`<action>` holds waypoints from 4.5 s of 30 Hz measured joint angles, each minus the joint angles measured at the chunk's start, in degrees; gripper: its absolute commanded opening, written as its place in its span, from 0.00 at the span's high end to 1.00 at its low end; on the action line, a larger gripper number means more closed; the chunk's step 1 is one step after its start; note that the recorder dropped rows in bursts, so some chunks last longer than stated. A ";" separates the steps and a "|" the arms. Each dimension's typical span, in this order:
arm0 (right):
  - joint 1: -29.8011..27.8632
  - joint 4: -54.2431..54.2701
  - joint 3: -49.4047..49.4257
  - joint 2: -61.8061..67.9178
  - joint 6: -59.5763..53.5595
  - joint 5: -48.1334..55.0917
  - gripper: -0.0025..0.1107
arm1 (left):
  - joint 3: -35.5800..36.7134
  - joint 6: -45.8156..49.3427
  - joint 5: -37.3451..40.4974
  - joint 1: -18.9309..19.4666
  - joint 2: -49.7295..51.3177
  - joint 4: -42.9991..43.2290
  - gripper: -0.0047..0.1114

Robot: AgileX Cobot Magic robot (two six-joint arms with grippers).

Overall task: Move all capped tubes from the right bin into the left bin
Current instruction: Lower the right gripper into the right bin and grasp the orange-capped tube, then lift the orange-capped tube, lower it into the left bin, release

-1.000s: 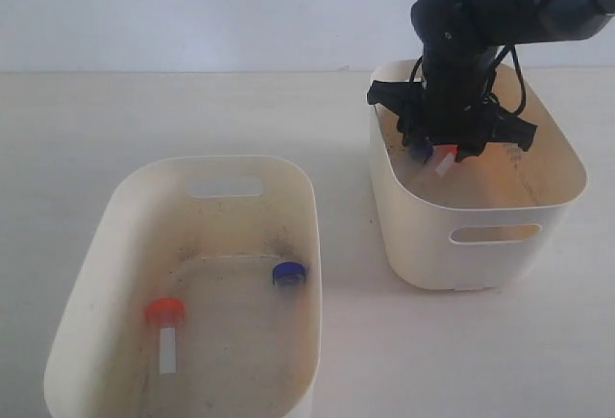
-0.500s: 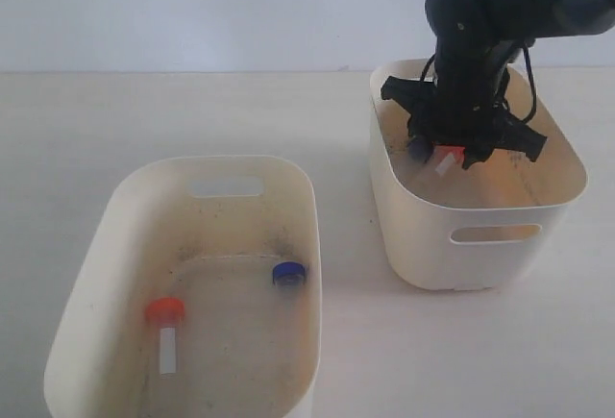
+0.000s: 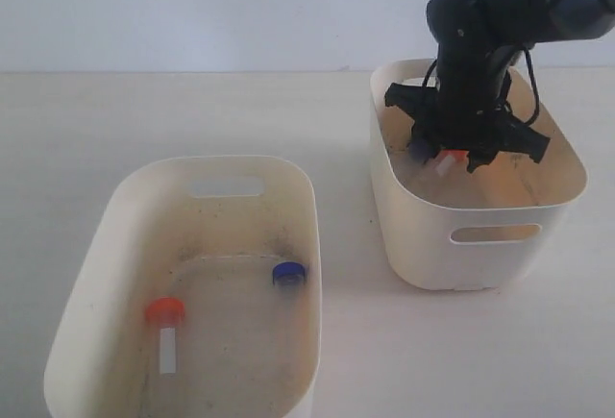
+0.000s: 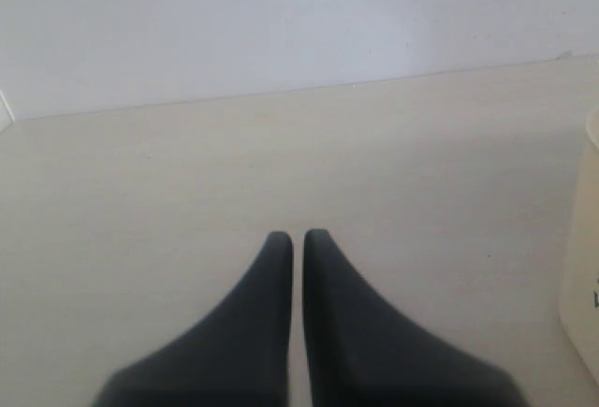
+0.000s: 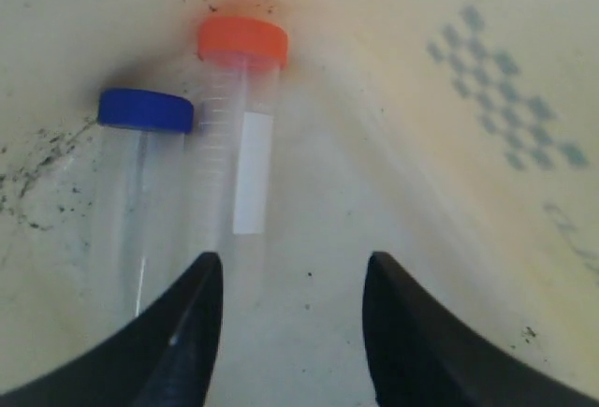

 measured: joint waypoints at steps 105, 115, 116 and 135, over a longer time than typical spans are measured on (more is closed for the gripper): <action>38.46 -11.65 18.87 -20.13 -12.19 -24.22 0.98 | 0.00 0.00 0.00 0.00 0.00 0.00 0.92; 38.46 -11.90 18.87 -20.13 -6.68 -21.26 0.79 | 0.00 0.00 0.00 0.00 0.00 0.00 0.92; 38.46 -11.90 18.87 -20.13 -6.56 -21.26 0.74 | 0.00 0.00 0.00 0.00 0.00 0.00 0.92; 33.80 -14.89 15.77 -21.13 -6.44 -16.45 0.45 | 0.00 0.00 0.00 0.00 0.00 0.00 0.92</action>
